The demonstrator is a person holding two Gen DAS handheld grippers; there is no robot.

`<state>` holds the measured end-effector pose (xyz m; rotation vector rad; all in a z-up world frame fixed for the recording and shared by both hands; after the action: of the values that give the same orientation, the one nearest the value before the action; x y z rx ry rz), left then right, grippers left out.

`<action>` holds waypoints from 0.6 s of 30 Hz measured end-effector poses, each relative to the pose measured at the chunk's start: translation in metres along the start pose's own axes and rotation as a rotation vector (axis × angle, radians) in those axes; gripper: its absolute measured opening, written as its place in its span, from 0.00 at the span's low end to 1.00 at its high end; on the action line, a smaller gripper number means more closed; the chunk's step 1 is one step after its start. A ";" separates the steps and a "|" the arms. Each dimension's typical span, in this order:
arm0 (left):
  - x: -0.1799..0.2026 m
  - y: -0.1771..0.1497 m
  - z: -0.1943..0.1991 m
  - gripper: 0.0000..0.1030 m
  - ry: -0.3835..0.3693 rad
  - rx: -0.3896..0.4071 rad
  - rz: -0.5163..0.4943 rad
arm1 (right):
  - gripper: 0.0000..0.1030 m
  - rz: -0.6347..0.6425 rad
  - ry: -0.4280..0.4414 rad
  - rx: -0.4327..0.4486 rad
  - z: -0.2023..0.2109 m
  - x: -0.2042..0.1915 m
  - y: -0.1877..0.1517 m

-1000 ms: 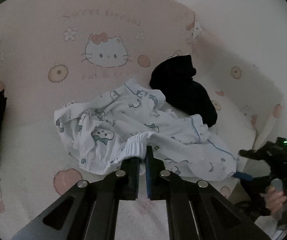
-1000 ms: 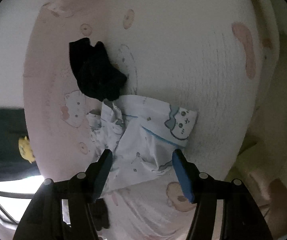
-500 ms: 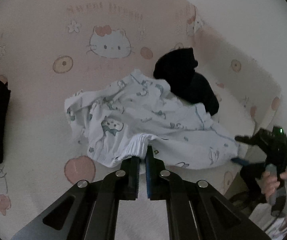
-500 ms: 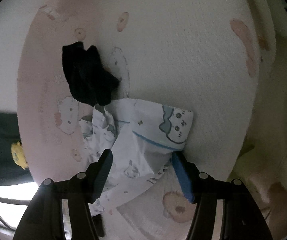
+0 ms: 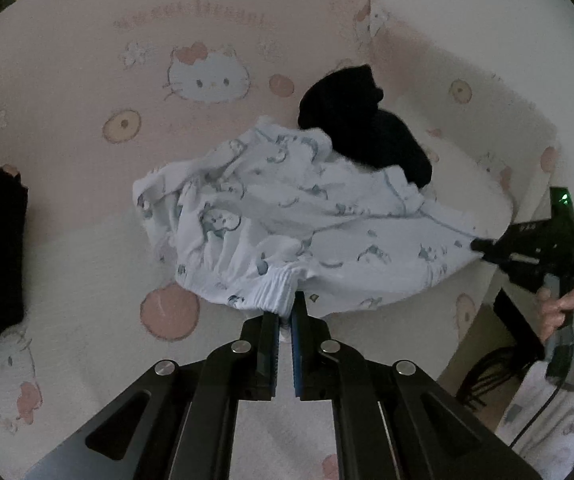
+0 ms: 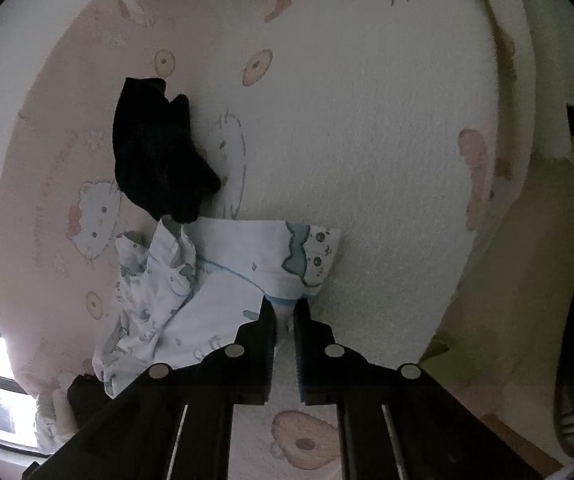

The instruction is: Fold clothes

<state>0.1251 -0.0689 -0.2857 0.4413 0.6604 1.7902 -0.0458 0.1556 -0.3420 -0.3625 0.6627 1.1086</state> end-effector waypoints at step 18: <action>0.023 -0.046 0.005 0.04 -0.029 -0.107 -0.075 | 0.08 0.048 0.056 -0.011 0.024 -0.004 0.009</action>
<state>0.1550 -0.0360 -0.3120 0.3647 0.5506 1.7354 -0.0476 0.1705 -0.3214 -0.3898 0.7179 1.1512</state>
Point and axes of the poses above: each gripper's, at about its wrist camera, not at the fingertips, and z roughly against the way its jaws point, x to its right, y to its top, the point moved 9 cm from there along -z, roughly the way its jaws point, and after that the axes turned 14 degrees about -z, right-handed, at the moved point
